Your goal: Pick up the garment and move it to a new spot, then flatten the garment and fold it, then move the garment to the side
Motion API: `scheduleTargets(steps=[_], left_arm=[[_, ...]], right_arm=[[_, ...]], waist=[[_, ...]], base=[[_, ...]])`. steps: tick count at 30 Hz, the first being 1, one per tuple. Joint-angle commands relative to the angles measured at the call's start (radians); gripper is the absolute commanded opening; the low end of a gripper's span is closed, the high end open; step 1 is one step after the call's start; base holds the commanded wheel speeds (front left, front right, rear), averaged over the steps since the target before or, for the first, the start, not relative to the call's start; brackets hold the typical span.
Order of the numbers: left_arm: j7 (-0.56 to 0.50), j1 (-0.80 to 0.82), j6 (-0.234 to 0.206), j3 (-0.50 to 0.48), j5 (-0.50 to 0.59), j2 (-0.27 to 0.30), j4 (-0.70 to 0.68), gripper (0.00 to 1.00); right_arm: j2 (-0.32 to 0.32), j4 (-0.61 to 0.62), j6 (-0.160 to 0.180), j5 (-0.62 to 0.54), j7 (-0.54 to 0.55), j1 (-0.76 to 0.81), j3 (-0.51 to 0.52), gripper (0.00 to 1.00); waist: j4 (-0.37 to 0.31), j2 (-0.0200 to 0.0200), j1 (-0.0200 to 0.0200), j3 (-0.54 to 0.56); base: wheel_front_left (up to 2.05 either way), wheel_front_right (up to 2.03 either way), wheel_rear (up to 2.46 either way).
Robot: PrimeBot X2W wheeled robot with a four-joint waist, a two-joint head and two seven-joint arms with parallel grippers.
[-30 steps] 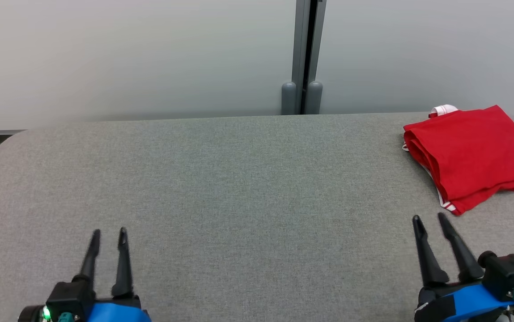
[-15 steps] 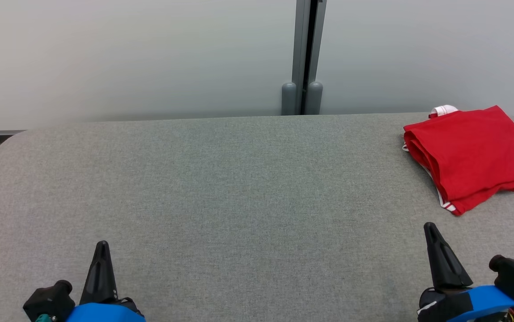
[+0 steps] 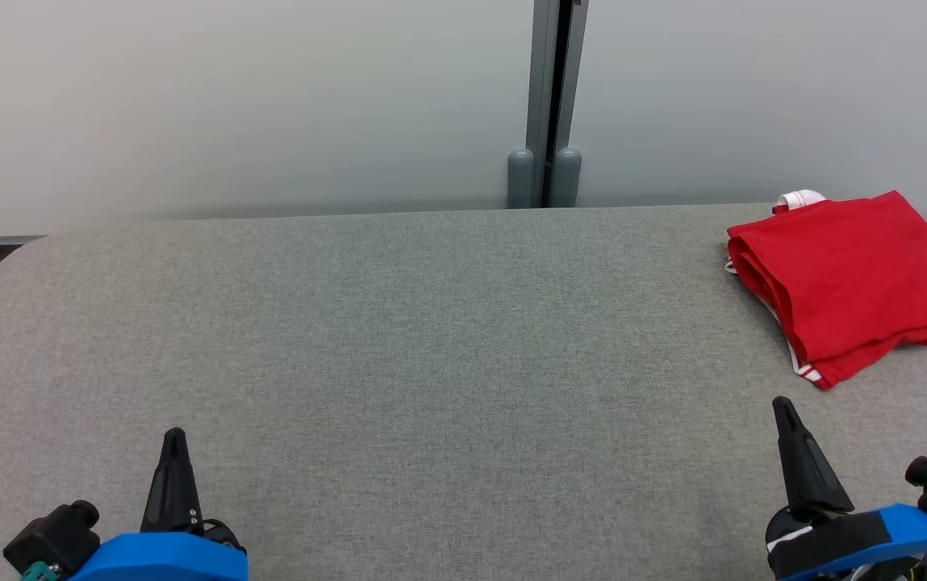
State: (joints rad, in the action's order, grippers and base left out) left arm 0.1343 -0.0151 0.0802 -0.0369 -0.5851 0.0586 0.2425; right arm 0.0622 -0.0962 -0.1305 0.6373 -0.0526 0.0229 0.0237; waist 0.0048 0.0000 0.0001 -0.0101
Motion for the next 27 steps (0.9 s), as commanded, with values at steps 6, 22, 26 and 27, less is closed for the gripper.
scheduleTargets(steps=[6,22,26,27], left_arm=[[-0.025,0.041,0.01,-0.013,-0.111,0.003,-0.014,0.0],[-0.079,0.063,0.02,-0.029,-0.33,0.0,-0.011,0.0],[-0.091,0.069,0.022,-0.033,-0.38,0.0,-0.01,0.0],[-0.094,0.07,0.023,-0.034,-0.392,0.0,-0.009,0.0]], right_arm=[[0.012,-0.004,0.0,0.113,0.015,-0.039,0.005,0.0],[0.016,-0.038,0.0,0.331,0.041,-0.062,0.014,0.0],[0.017,-0.046,0.0,0.38,0.048,-0.068,0.017,0.0],[0.017,-0.047,0.0,0.391,0.049,-0.07,0.017,0.0]], waist=[[0.0,0.0,0.0,0.0],[-0.001,0.0,0.0,0.002],[-0.001,0.0,0.0,0.002],[-0.001,0.0,0.0,0.002]], base=[[0.0,0.0,0.0],[0.0,0.0,0.0],[0.0,0.0,0.0],[0.0,0.0,0.0]])
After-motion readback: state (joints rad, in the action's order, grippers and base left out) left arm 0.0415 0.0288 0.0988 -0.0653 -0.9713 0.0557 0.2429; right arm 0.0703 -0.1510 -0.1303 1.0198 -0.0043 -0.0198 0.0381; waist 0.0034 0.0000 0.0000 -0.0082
